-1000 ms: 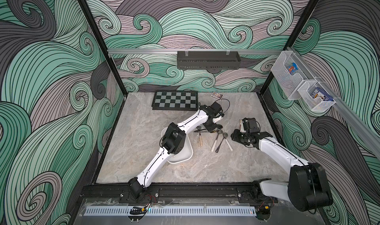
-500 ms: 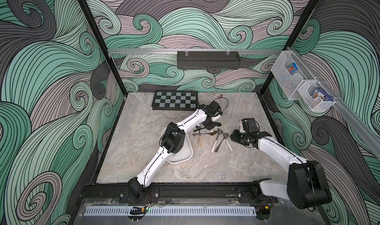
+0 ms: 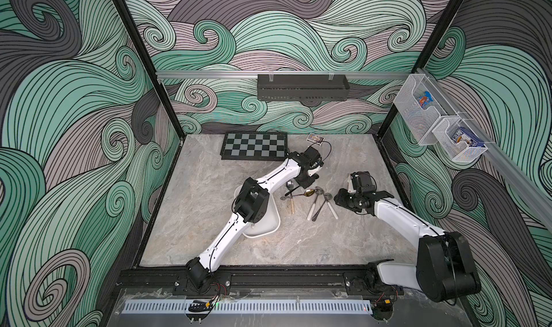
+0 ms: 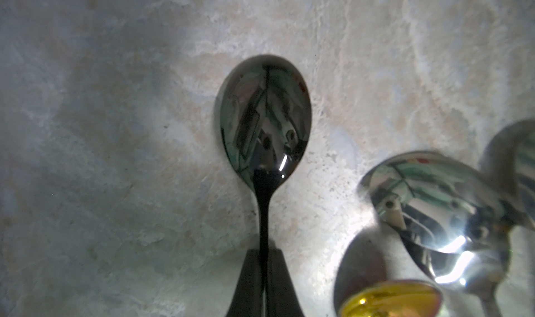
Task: Put the spoon into the storage box
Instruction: Pick up the spoon from the center of the board, then place the spoon in the storage box.
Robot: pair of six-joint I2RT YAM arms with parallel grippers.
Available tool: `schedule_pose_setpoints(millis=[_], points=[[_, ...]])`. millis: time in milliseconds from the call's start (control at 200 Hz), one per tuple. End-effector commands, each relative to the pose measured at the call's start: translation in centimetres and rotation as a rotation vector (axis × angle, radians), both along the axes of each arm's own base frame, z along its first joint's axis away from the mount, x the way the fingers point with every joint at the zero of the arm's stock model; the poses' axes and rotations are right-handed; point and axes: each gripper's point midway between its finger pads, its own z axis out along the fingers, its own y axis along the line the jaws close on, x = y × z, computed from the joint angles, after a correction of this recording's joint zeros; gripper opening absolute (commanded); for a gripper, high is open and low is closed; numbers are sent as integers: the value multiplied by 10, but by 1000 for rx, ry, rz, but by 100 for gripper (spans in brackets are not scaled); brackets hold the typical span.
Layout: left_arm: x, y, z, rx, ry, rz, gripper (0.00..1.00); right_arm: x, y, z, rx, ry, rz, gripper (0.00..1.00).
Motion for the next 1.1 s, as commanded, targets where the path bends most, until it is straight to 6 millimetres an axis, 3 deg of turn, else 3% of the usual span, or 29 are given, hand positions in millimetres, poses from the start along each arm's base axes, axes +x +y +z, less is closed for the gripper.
schedule_pose_setpoints(millis=[0,145,255,375,495,605,690,820,916,1096], points=[[14,-6,71,-107,-103,66,0,4,3,3,13,-11,8,46],[19,-3,129,-188,-177,137,0,4,2,2,11,-9,8,46],[15,11,165,-210,-208,208,0,4,2,2,11,-9,9,46],[5,49,192,-187,-216,330,0,5,2,2,11,-8,10,46],[-8,110,198,-174,-175,507,0,5,4,2,14,-4,17,48],[-26,175,185,-186,-132,706,0,7,6,0,19,5,25,48],[-44,220,158,-202,-114,844,0,8,7,-2,23,13,31,48],[-71,268,126,-186,-109,984,0,10,10,-4,27,22,42,48],[-90,285,107,-148,-47,1050,0,11,12,-5,28,27,50,48],[-112,284,64,-102,74,1080,0,11,12,-7,28,36,52,48]])
